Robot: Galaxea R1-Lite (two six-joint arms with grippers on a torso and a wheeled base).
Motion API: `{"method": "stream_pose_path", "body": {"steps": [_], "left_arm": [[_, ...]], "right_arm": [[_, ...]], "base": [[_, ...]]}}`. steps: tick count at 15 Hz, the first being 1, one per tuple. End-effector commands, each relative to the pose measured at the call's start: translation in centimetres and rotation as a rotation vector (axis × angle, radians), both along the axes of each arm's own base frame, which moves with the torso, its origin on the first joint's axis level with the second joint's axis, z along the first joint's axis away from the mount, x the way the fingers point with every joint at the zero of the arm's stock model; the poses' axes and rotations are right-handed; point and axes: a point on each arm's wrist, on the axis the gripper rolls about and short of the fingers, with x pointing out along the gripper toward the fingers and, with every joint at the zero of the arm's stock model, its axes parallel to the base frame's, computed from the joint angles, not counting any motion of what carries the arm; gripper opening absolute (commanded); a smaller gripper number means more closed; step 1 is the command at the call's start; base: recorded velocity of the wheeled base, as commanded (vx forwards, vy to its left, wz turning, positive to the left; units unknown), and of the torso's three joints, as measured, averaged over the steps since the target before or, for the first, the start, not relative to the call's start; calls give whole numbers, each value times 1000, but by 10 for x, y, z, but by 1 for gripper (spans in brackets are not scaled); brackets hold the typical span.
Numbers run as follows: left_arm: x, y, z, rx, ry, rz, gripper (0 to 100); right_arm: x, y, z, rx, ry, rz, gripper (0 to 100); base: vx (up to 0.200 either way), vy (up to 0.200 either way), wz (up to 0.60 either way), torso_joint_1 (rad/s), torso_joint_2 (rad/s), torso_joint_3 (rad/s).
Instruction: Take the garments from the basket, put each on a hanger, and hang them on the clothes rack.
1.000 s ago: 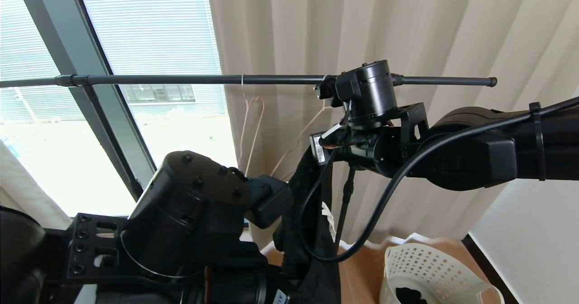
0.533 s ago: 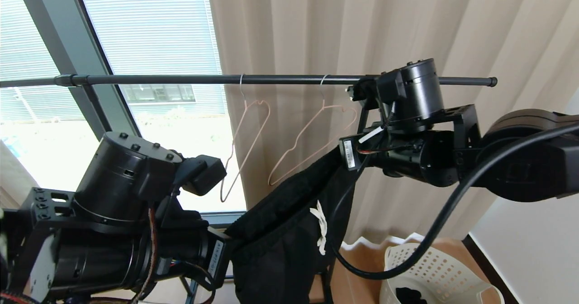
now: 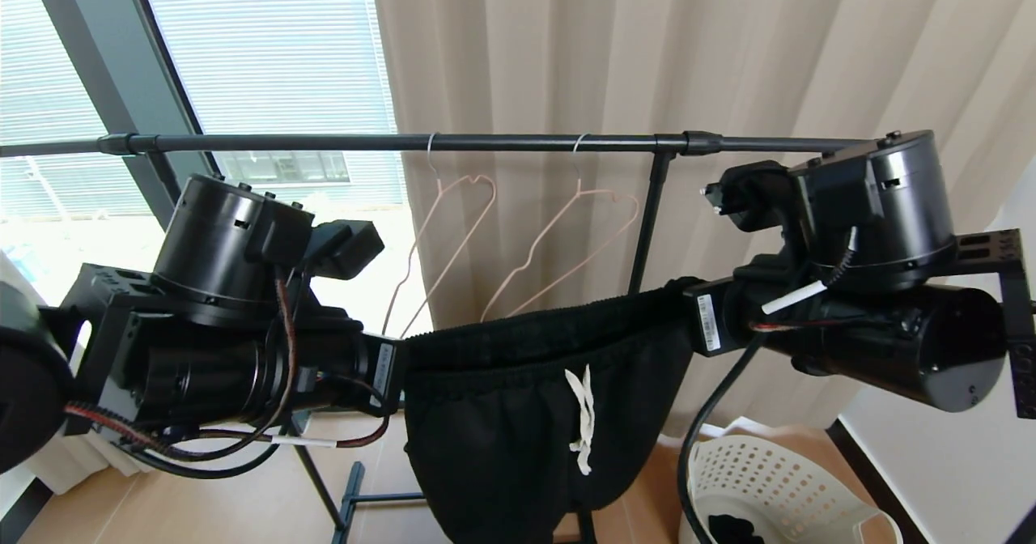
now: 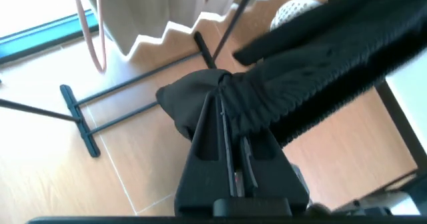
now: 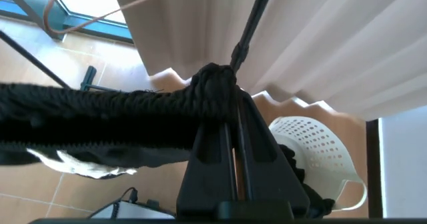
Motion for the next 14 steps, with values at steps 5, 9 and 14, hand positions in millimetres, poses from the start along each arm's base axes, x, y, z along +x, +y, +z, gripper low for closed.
{"method": "stream_pose_path", "body": {"steps": [5,9,14], "left_arm": [[49,-28,14,-26,-58,33,0],[70,-49,18,-27,-95,42,0],[83,-72,31,-59,-152,37,0]], "right_arm": [[-36,-9,-22,-57,60,65,0],[-40,-13,-45,-115,132,75,100],[-60,-28,-71,-195,209,269,100]], "base": [[0,0,0,0,0,0],[0,0,0,0,0,0],[0,0,0,0,0,0]]}}
